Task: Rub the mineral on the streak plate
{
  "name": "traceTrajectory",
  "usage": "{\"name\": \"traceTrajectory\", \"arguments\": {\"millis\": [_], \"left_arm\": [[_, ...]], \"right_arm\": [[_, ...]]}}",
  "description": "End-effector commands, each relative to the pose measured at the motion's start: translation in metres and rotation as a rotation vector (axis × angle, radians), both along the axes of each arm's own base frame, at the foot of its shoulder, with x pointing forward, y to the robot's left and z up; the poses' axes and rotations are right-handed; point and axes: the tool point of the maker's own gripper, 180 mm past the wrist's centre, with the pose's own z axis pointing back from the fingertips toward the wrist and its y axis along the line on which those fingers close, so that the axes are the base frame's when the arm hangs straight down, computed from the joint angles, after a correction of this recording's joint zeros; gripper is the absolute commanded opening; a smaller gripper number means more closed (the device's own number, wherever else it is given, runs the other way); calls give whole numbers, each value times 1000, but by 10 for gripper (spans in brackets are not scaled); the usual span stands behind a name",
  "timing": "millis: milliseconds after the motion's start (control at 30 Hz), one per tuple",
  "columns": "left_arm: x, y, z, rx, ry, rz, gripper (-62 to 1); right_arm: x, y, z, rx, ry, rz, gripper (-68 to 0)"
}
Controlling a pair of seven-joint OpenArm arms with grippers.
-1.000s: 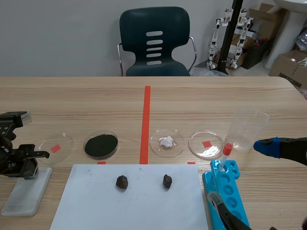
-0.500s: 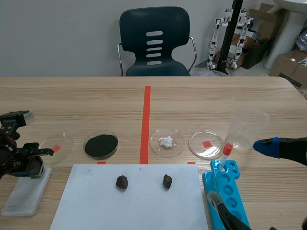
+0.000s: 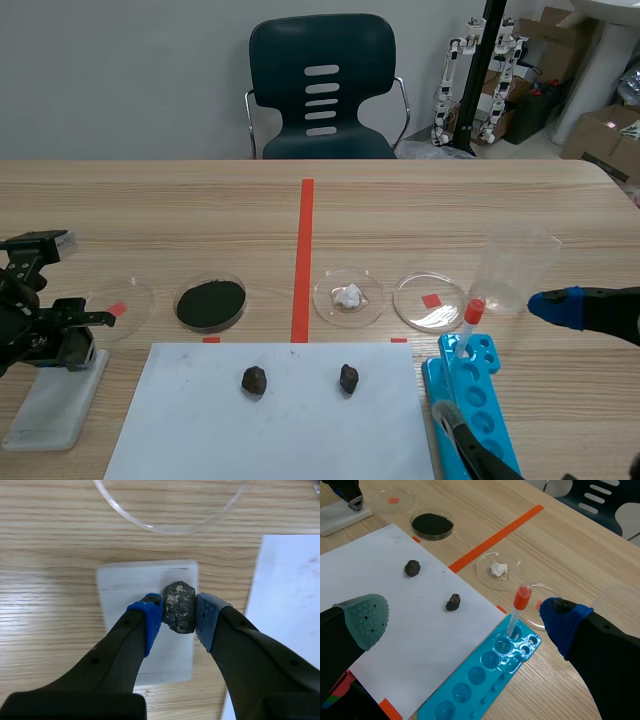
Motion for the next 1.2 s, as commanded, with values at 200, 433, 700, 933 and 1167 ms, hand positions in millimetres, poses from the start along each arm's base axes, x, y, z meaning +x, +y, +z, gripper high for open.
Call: {"name": "traceTrajectory", "arguments": {"millis": [200,433,700,933,1167], "left_arm": [[1,23,4,122,2,18,-519],[3,1,3,9,-9,24,-519],[4,-29,0,-105,-17,2,-519],[-1,-1,-3,47,13,11,-519],[-4,27,-1,201,23,54,-519]], "right_arm": [[4,-1,5,10,-21,-5,-37],[4,-1,5,10,-21,-5,-37],[4,-1,5,9,-22,-5,-37],[4,-1,5,9,-22,-5,-37],[4,-1,5,9,-22,-5,-37]]}}
